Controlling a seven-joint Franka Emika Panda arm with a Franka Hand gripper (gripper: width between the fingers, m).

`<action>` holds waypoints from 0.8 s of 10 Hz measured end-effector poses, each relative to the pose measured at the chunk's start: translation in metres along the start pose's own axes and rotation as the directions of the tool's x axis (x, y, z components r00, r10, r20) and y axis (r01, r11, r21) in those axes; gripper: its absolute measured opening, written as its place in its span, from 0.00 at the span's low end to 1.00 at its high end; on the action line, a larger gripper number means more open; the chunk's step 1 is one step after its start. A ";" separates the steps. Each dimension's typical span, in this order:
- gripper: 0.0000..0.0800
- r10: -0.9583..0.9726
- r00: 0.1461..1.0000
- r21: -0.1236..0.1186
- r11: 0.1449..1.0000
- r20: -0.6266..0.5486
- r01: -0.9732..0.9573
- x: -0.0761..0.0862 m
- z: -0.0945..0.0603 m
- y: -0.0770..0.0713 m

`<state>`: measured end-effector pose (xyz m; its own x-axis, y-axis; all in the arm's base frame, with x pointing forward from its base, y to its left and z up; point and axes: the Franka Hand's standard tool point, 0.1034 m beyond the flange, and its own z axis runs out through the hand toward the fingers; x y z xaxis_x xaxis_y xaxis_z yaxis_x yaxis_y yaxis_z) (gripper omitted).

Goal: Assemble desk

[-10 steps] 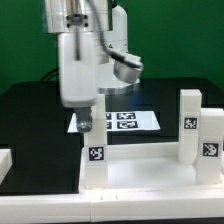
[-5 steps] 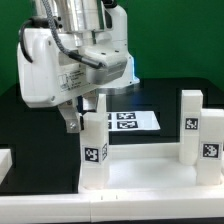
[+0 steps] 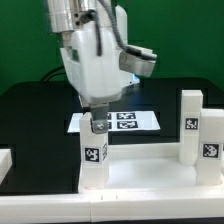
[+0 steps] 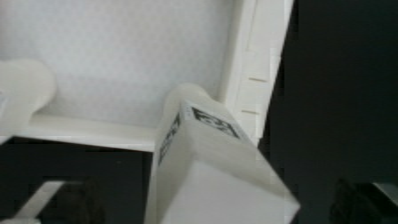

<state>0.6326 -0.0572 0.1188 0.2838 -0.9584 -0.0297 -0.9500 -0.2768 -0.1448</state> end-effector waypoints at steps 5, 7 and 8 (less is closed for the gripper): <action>0.81 -0.614 0.789 -0.056 0.788 -0.007 0.613 0.001 0.002 -0.001; 0.81 -0.699 0.715 -0.059 0.714 -0.007 0.697 -0.005 0.005 0.003; 0.66 -0.735 0.678 -0.061 0.677 -0.005 0.733 -0.002 0.005 0.003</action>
Offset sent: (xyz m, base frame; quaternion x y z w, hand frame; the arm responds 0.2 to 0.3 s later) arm 0.0177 0.0083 0.0020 -0.0627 0.0224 -0.4624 0.8841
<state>0.6299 -0.0560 0.1133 0.8899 -0.4468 0.0915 -0.4430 -0.8946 -0.0591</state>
